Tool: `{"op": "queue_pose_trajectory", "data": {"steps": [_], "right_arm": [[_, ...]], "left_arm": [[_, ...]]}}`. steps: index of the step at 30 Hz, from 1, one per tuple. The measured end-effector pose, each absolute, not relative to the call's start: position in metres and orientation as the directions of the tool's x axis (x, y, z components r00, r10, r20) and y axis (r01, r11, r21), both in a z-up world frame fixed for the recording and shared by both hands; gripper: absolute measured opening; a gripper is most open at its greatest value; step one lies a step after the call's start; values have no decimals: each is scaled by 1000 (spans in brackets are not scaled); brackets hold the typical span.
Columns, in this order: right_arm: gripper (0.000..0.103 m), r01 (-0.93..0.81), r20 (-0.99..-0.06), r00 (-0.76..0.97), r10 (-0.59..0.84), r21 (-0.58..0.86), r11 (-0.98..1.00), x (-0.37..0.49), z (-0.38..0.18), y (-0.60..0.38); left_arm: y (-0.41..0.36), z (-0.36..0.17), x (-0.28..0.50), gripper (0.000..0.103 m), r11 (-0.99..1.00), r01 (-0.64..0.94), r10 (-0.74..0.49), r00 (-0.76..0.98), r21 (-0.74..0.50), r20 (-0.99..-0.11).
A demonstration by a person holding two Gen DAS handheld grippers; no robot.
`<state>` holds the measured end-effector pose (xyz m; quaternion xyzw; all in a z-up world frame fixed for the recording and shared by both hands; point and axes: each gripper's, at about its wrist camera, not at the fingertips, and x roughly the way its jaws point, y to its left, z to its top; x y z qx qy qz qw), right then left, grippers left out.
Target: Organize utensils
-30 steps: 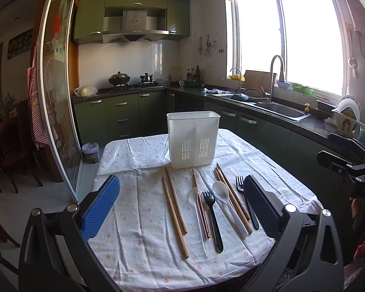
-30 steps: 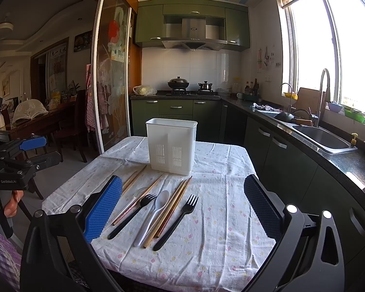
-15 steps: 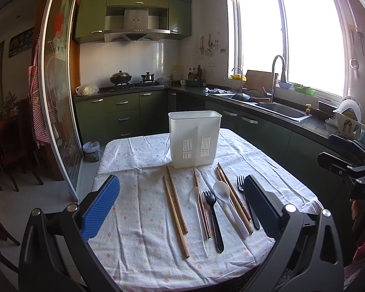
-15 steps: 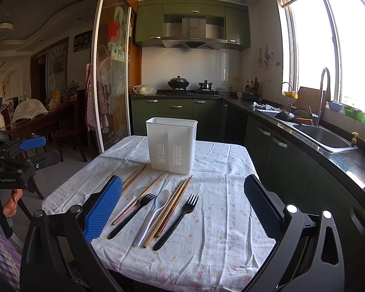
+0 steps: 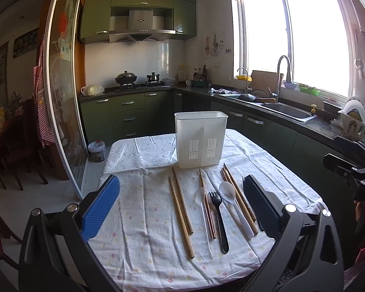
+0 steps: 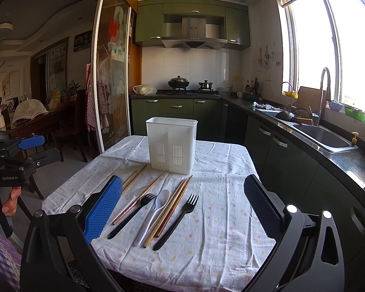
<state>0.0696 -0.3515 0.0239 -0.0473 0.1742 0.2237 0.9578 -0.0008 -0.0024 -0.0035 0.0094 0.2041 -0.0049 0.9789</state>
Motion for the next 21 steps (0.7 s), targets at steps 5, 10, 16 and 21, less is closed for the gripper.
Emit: {"op": "queue_pose_trajectory", "data": {"steps": [5, 10, 16, 21], "right_arm": [[99, -445, -356, 839, 412, -13, 896, 72, 26, -351], [99, -445, -358, 838, 412, -10, 896, 73, 20, -351], [99, -441, -390, 821, 417, 33, 897, 89, 9, -354], [99, -446, -507, 741, 440, 119, 887, 128, -4, -352]], "left_arm": [[-2, -3, -1, 97, 1000, 12, -3, 917, 20, -399], [-1, -4, 1, 97, 1000, 14, -5, 913, 19, -408], [6, -9, 28, 97, 998, 60, -63, 849, -22, -525], [12, -32, 83, 97, 988, 99, -154, 651, -118, -743]]}}
